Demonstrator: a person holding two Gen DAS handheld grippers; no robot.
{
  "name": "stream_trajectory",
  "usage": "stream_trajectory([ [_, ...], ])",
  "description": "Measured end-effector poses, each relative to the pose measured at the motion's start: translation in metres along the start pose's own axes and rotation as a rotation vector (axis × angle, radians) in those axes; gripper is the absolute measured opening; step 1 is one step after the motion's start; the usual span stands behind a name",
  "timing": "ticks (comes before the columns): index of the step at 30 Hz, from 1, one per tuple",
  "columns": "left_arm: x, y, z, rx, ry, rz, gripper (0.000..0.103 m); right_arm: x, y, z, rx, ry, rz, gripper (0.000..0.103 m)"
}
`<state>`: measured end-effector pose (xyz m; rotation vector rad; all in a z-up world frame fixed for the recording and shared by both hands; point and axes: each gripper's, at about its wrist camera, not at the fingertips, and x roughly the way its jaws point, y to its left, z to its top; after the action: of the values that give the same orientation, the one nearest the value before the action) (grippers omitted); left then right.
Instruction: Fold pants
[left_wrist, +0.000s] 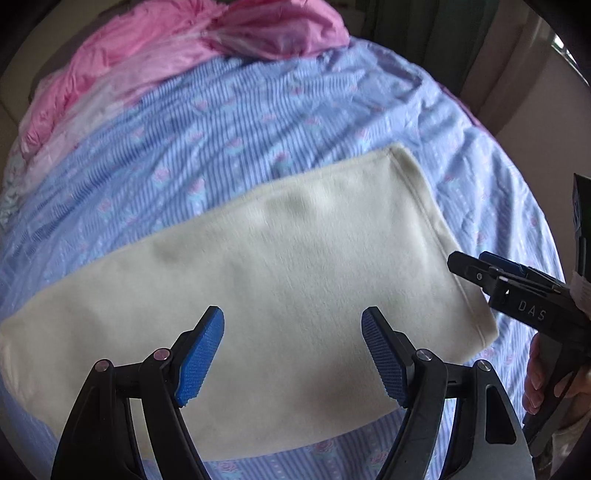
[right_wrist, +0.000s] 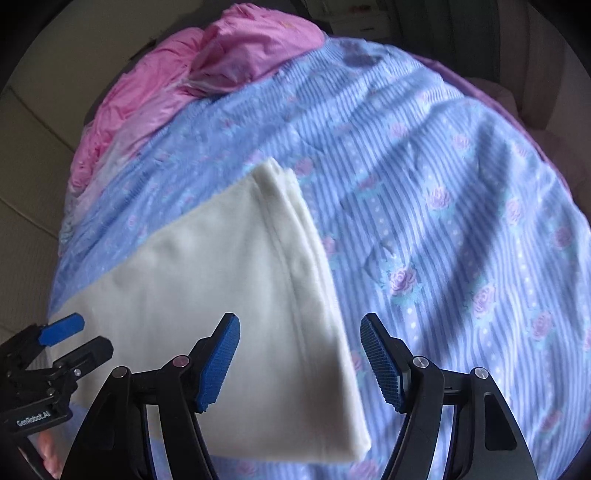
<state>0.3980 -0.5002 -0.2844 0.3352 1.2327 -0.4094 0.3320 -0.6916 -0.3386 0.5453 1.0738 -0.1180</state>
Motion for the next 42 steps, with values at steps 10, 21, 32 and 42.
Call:
stream_trajectory([
  [10, 0.034, -0.003, 0.003, -0.007, 0.054, 0.012, 0.076, 0.035, -0.028, -0.006, 0.102, 0.064, 0.067, 0.057],
  [21, 0.054, -0.003, -0.001, -0.031, 0.107, 0.009, 0.076, 0.051, -0.014, -0.009, 0.043, 0.054, -0.004, 0.056],
  [32, 0.047, 0.008, -0.008, -0.051, 0.107, 0.003, 0.075, 0.025, 0.014, -0.001, 0.005, 0.049, -0.030, 0.017],
  [42, -0.029, 0.075, -0.014, -0.195, 0.015, 0.003, 0.075, -0.056, 0.116, 0.000, -0.211, -0.111, -0.082, 0.017],
])
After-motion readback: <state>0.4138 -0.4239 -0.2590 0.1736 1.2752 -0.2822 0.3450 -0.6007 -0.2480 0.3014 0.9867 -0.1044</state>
